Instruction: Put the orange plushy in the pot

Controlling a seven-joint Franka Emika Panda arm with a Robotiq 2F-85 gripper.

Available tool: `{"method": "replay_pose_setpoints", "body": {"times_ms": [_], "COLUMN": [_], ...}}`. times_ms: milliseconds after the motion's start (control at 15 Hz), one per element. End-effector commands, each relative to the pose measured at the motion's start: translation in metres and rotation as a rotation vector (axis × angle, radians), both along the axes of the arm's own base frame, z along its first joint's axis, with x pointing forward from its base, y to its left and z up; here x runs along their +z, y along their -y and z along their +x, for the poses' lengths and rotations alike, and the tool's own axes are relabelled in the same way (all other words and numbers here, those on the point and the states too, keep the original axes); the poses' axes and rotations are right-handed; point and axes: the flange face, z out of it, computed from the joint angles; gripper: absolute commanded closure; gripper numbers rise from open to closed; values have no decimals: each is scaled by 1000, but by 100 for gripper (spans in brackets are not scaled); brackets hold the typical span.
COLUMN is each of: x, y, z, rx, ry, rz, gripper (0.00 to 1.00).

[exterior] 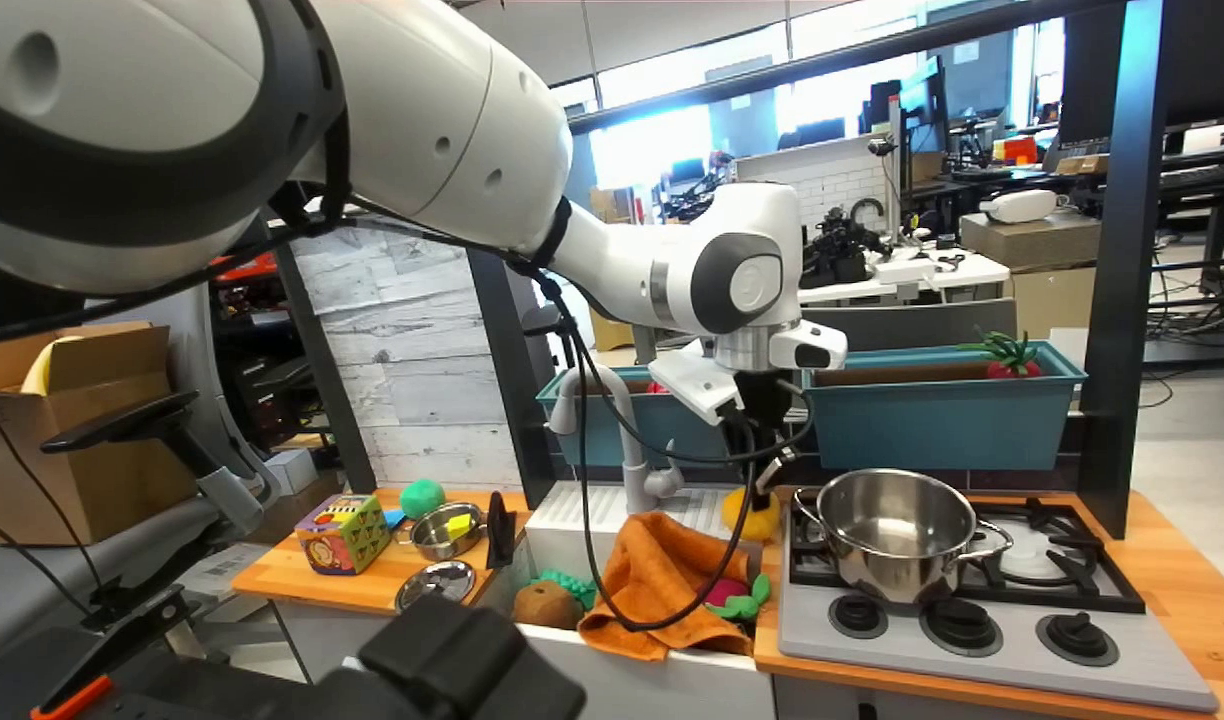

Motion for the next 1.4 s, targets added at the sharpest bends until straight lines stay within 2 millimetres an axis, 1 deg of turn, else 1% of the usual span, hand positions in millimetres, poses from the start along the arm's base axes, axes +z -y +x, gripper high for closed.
{"method": "replay_pose_setpoints", "body": {"times_ms": [0,200,400,600,733,1000,1200,1333], "x": [33,58,82,104,113,133,146,150], "y": [0,2,10,21,31,55,68,73], "z": [8,13,12,4,-11,-51,-82,-97], "rx": [93,156,178,153,122,73,15,-24], "ry": [47,78,106,119,87,34,19,19], "rz": [10,8,-25,-67,-105,-118,-139,-147], "gripper": [97,97,97,97,97,97,97,97]}}
